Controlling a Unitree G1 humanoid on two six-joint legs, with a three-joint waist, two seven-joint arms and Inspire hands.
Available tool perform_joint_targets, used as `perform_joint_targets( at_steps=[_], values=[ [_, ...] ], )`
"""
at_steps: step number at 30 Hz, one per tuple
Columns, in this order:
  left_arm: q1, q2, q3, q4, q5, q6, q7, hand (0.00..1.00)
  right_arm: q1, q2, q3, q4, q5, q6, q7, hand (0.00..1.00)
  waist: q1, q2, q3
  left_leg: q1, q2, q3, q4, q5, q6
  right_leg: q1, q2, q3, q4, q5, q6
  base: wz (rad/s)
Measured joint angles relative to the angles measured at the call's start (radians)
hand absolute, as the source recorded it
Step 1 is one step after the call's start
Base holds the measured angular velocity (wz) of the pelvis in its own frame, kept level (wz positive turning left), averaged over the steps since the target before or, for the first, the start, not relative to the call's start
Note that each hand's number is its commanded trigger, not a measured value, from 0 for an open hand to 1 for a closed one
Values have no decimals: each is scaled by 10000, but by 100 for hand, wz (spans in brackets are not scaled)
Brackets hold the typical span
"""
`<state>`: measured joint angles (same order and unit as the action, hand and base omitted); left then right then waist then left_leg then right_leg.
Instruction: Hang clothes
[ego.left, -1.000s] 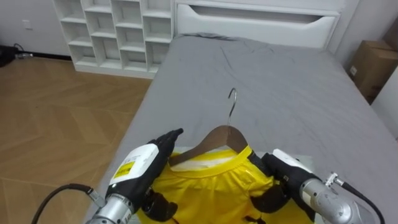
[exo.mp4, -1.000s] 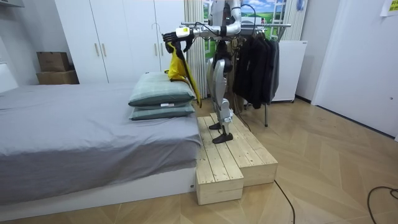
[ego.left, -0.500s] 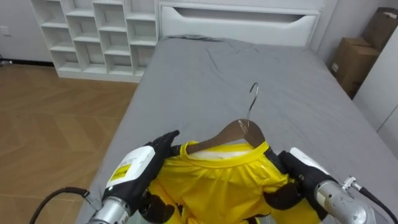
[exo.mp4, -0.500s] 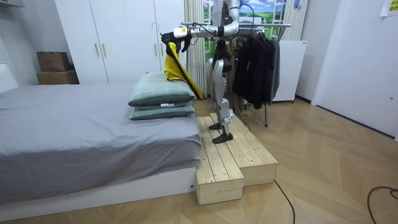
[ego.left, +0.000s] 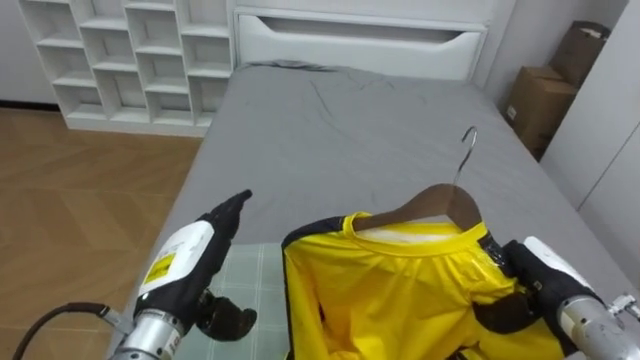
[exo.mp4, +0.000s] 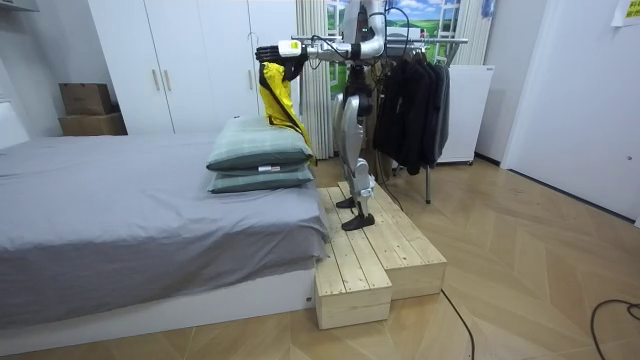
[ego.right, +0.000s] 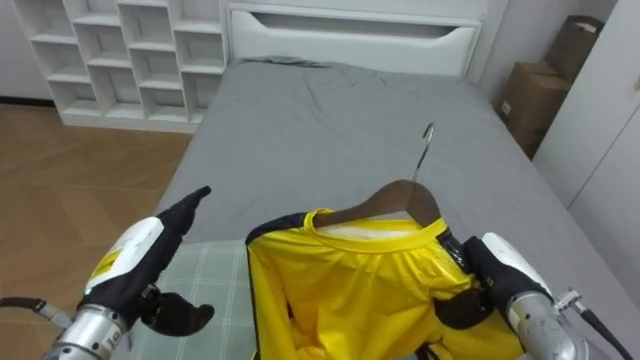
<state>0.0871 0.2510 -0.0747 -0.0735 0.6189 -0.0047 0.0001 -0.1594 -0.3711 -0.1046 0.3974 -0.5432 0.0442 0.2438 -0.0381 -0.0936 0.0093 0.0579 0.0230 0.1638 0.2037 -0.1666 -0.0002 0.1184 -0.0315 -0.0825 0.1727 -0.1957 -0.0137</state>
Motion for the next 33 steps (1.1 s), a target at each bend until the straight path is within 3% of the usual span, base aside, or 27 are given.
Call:
perform_joint_targets(
  at_steps=[6, 10, 16, 20, 24, 28, 33],
  values=[
    [230, -174, 568, 394, -535, -59, 819, 0, 222, -3, -645, -268, -226, 0, -727, 100, -101, 79, -57, -55, 2, -6, -1, -5, 3, -120, 1, 15, 142, -1, 0, -1],
    [424, -186, 1009, 1366, -1179, -135, 1222, 0, 510, -48, -827, -631, -161, -5, -1041, 100, -120, 198, -141, 115, 3, 39, -74, -4, 3, -6, 9, 73, 140, -1, 0, -4],
    [1079, -253, 1605, 2936, -1564, -269, 1849, 0, 964, -47, -889, -757, -194, 1, -1500, 100, -78, 279, -174, 270, 9, 262, -156, -5, 5, 28, 12, 294, 125, -3, 2, -10],
    [1519, -346, 2162, 4282, -1593, -334, 2265, 0, 1467, -46, -1045, -1512, -52, 1, -1606, 100, -33, 338, -152, 504, 17, 490, -326, -5, 5, 86, 41, 512, 128, -2, 4, -16],
    [1658, -363, 2242, 5671, -2173, -332, 2614, 0, 1575, -46, -1192, -1764, 30, 12, -1930, 100, 24, 408, -101, 546, 10, 548, -399, -6, 6, 40, 31, 559, 122, -2, 10, -8],
    [1677, -477, 2401, 7299, -2482, -420, 3008, 0, 2073, 11, -1241, -3053, 58, 12, -2020, 100, 174, 474, -136, 584, 14, 784, -564, -7, 5, -69, 54, 799, 138, -18, 35, -15],
    [2028, -487, 2388, 8349, -2906, -410, 3041, 0, 2493, 30, -1241, -3612, 841, 2, -2466, 100, 171, 314, -109, 589, 11, 770, -574, -67, 9, -70, 53, 793, 127, -17, 36, -1]
  ],
)
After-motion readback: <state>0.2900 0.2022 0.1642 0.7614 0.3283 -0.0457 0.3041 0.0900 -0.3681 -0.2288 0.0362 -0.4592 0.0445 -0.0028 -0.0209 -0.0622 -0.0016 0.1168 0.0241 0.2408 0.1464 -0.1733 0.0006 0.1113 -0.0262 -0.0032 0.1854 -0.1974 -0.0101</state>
